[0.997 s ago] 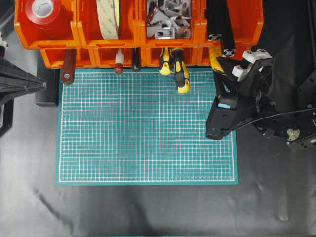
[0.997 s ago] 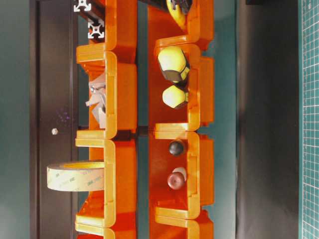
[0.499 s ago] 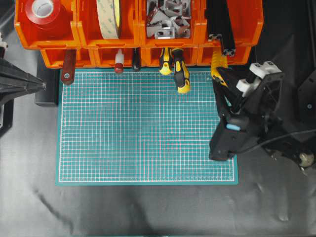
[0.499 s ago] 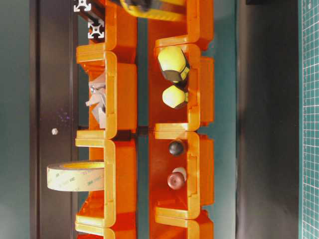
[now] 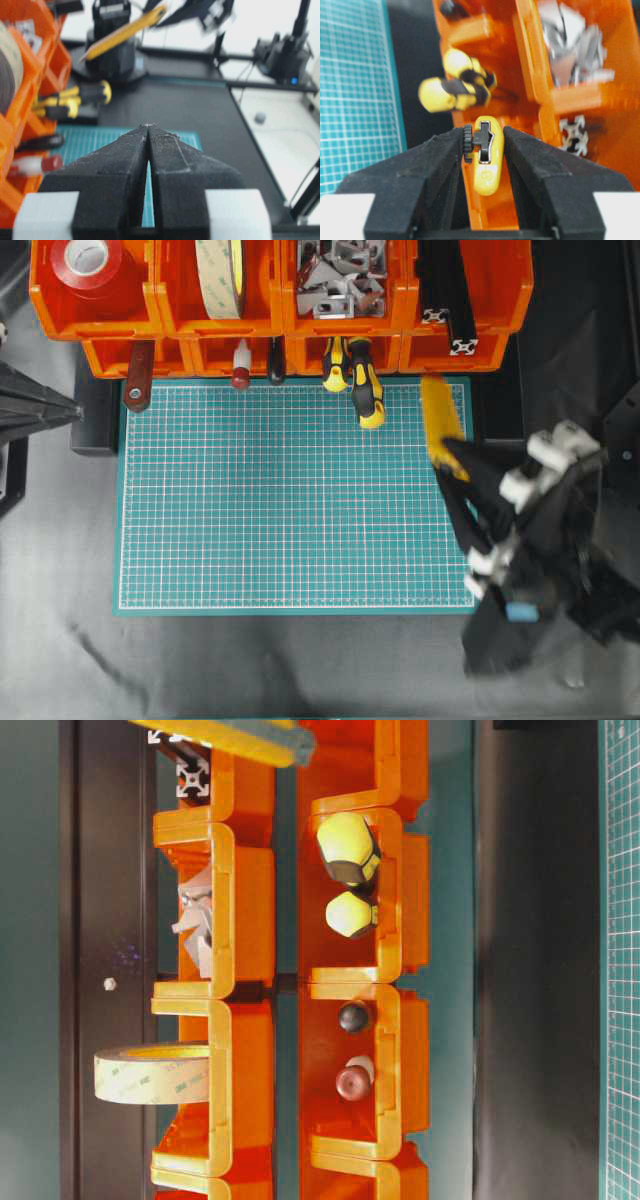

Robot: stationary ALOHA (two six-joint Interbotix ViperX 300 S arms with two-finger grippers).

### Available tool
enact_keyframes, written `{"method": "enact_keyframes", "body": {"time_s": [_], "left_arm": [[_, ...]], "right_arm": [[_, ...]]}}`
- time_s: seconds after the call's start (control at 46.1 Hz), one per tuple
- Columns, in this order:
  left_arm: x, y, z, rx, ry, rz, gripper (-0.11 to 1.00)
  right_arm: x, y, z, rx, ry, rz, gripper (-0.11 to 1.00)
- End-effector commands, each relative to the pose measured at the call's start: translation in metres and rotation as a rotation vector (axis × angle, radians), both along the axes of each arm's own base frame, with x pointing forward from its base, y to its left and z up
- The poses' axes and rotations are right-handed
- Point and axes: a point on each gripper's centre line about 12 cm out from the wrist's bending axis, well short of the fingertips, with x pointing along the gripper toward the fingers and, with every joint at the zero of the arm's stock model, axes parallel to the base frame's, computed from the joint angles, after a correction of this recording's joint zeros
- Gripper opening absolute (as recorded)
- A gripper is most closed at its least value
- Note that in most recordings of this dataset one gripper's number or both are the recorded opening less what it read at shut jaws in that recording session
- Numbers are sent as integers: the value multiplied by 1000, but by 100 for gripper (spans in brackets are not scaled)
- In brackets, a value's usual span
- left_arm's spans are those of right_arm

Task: Pick cutter from container rack with right arm.
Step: 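Lift the cutter out of the bin and pull it toward the mat, then carry the cutter over the mat center and lower it down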

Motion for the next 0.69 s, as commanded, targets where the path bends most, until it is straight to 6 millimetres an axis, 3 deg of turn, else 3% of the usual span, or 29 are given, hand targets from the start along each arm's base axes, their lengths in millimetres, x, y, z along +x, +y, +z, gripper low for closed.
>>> {"method": "enact_keyframes", "body": {"time_s": [0.0, 0.13, 0.282, 0.52, 0.672], "left_arm": [[0, 1, -1, 1, 35, 5, 0], [-2, 1, 1, 3, 38, 6, 0], [-9, 1, 10, 0, 3, 4, 0], [-18, 2, 20, 0, -23, 7, 0], [-21, 3, 17, 0, 0, 10, 0]], "right_arm": [[5, 17, 25, 0, -13, 45, 27], [16, 46, 37, -26, 12, 143, 27], [33, 82, 28, -36, 25, 267, 27], [49, 104, -22, -63, 95, 412, 27], [52, 94, -54, -72, 154, 475, 27]]}}
